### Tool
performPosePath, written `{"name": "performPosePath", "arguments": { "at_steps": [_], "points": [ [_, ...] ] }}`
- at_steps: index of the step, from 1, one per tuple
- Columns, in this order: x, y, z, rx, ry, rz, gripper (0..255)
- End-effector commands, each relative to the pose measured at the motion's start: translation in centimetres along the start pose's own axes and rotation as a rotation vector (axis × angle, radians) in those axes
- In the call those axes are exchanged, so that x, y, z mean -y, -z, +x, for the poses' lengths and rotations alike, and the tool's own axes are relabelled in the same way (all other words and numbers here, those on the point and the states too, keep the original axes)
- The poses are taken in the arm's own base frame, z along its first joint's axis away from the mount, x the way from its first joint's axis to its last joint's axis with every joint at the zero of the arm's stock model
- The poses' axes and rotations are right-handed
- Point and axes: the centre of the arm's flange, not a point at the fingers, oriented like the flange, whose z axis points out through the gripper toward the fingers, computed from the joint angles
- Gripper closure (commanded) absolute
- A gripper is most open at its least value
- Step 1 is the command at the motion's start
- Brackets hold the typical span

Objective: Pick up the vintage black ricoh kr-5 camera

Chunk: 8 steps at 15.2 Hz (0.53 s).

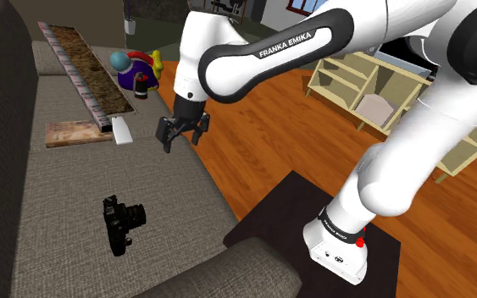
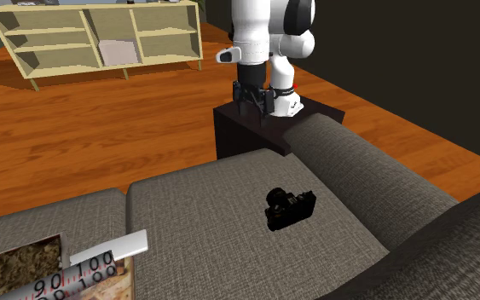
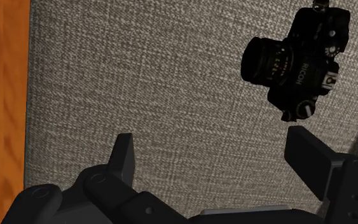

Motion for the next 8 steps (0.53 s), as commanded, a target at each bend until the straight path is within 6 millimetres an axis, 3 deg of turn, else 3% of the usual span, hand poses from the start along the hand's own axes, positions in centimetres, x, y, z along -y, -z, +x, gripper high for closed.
{"name": "performPosePath", "arguments": {
  "at_steps": [1, 8],
  "points": [
    [2.0, -1.8, 0.7, 0.004, 0.000, -0.005, 0],
    [8.6, -8.2, 3.2, 0.021, 0.004, -0.024, 0]
  ]
}}
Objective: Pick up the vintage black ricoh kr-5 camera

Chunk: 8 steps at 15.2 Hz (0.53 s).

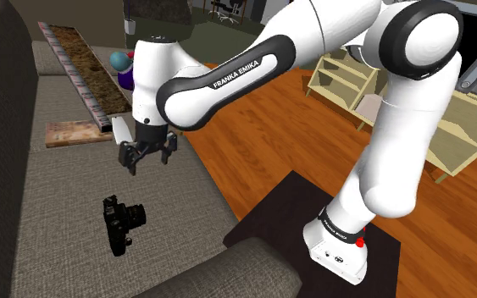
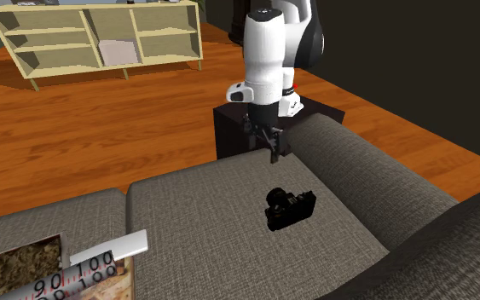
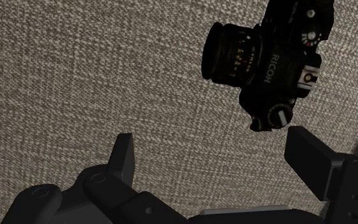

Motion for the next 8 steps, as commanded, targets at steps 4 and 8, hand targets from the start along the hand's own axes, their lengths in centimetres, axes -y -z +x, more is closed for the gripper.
{"name": "performPosePath", "arguments": {
  "at_steps": [4, 8],
  "points": [
    [4.6, -4.6, 1.7, 0.011, 0.002, -0.014, 0],
    [8.4, -8.3, 3.1, 0.021, 0.004, -0.025, 0]
  ]
}}
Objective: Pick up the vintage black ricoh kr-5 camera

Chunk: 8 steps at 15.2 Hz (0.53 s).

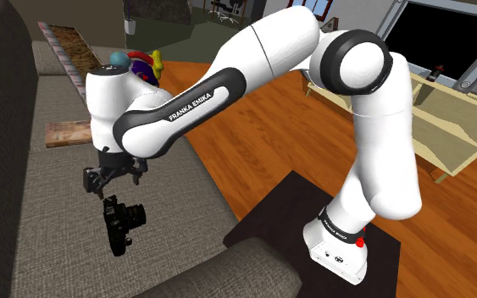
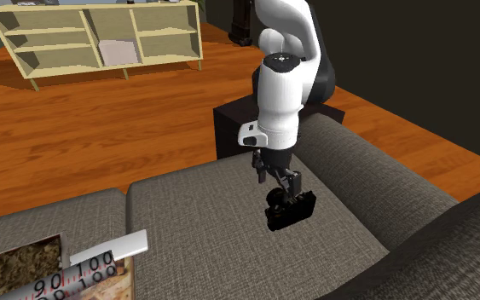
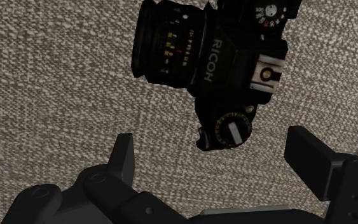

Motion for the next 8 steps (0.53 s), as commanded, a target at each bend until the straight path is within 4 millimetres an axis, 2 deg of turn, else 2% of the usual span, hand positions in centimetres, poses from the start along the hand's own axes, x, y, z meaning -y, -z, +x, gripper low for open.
{"name": "performPosePath", "arguments": {
  "at_steps": [1, 2, 8],
  "points": [
    [1.8, -2.0, 0.9, 0.004, 0.000, -0.006, 0],
    [2.6, -2.7, 1.2, 0.006, 0.001, -0.008, 0],
    [2.4, -5.9, 1.3, 0.006, 0.001, -0.008, 0]
  ]
}}
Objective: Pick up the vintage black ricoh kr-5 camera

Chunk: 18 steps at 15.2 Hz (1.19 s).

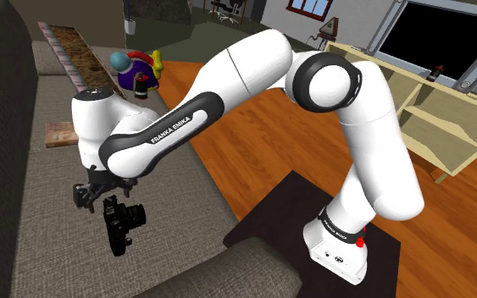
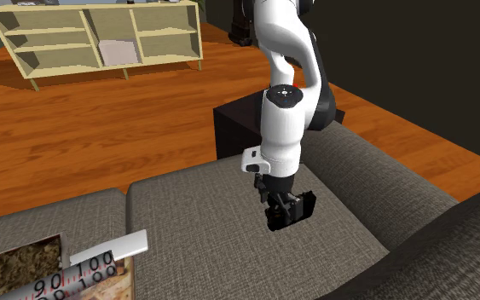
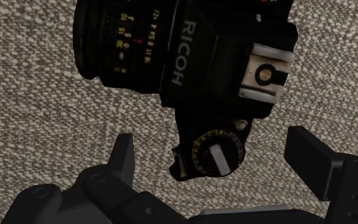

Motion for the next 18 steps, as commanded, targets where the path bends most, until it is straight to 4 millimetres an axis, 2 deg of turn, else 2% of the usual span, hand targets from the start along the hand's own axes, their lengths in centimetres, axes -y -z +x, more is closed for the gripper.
{"name": "performPosePath", "arguments": {
  "at_steps": [1, 3, 4, 13, 18],
  "points": [
    [0.0, -1.1, 0.0, 0.000, 0.000, 0.000, 0],
    [0.0, -1.4, 0.0, 0.000, 0.000, 0.000, 0],
    [-0.1, -1.5, 0.0, 0.000, 0.000, 0.000, 255],
    [0.0, -1.4, 0.0, 0.000, 0.000, 0.000, 255],
    [0.1, 1.3, -0.1, 0.000, 0.000, 0.000, 255]
  ]
}}
